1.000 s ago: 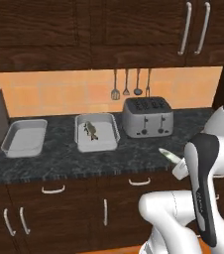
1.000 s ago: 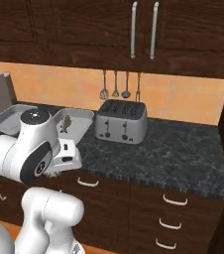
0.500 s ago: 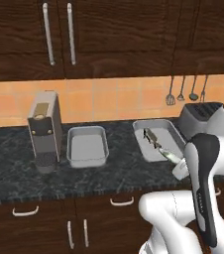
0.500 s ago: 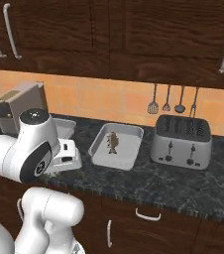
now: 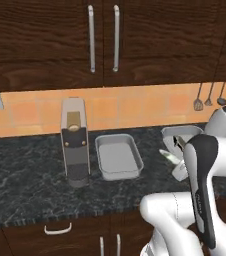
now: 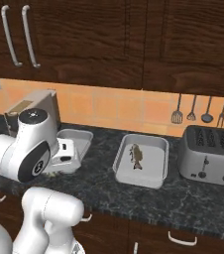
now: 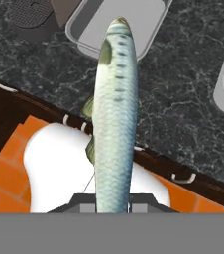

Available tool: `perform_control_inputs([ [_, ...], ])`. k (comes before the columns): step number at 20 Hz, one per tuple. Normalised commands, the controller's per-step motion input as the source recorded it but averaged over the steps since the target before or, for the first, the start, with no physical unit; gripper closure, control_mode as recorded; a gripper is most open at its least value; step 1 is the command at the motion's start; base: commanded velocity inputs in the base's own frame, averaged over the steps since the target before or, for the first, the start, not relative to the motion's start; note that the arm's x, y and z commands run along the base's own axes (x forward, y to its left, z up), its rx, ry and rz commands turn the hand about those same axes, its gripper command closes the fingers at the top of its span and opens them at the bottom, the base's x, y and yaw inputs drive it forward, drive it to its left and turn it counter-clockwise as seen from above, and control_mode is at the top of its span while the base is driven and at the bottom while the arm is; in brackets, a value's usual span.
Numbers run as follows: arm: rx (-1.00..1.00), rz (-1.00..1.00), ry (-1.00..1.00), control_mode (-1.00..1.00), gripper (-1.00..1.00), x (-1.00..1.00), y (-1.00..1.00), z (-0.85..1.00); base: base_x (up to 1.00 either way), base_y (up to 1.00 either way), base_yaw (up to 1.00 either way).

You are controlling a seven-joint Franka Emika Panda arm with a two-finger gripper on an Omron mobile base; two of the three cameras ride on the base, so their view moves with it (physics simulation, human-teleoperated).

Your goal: Place one lemon wedge and one fish in each tupperware on the nearby counter, to pack two identical lunches.

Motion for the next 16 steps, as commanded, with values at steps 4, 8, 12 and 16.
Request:
perform_control_inputs([
  [4,-0.06,0.0,0.0,-1.0,1.0,0.2,0.25,-0.25,0.56,0.75,-0.01],
  [8,-0.21,-0.05,0.0,-1.0,1.0,0.98,1.0,-0.94,0.0,0.0,0.0],
  [12,-0.07,-0.13,-0.02,-1.0,1.0,1.0,0.93,-0.59,0.0,0.0,0.0],
  [16,-0.02,-0.16,-0.11,-1.0,1.0,1.0,0.58,-0.39,0.0,0.0,0.0],
])
